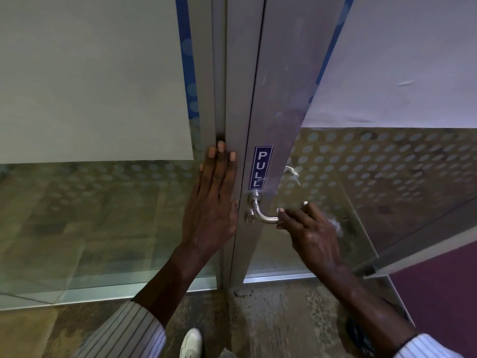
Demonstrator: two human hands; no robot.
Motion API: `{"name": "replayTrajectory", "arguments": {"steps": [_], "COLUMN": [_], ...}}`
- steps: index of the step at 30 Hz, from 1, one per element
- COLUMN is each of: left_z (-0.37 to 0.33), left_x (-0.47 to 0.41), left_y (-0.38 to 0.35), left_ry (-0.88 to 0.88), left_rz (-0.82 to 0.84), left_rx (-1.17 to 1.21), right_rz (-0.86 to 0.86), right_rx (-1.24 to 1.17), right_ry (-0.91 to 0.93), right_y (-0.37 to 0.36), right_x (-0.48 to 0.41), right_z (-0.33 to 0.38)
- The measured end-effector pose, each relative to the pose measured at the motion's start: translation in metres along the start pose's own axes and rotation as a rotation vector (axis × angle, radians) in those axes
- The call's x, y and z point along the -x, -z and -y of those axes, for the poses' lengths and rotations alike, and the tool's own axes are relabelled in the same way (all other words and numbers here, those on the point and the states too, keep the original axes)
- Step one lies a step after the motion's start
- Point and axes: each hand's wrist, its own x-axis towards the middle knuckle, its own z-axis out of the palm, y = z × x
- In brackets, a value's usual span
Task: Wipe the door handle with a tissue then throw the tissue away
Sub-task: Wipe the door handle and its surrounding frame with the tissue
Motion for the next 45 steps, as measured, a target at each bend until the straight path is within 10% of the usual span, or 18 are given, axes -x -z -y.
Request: {"name": "replayTrajectory", "arguments": {"steps": [8,21,33,41,45], "left_z": [0.002,-0.003,0.001,0.0,-0.001], "left_x": [0.0,0.0,0.0,0.0,0.0], "left_y": [0.001,-0.001,0.004,0.005,0.007], "left_ry": [-0.015,0.011,-0.015,-0.001,-0.006], "left_rz": [0.007,-0.005,-0.005,-0.003,0.007], "left_rx": [-0.024,-0.011,-0.041,-0.031,-0.042], "right_rz": [0.076,-0.039,-0.197,-0.405,-0.343], "right_rx": [0.019,-0.133,-0.27,-1.383,-1.802], "right_ry": [-0.254,0.003,-0.398,-1.38,-1.504], "right_y": [-0.019,0.004,-0.027,-0.019,-0.013], "right_x": [-0.033,0.018,0.023,0.004,0.003], "right_z": [0.087,-0.039,-0.016,0.023,0.038]}}
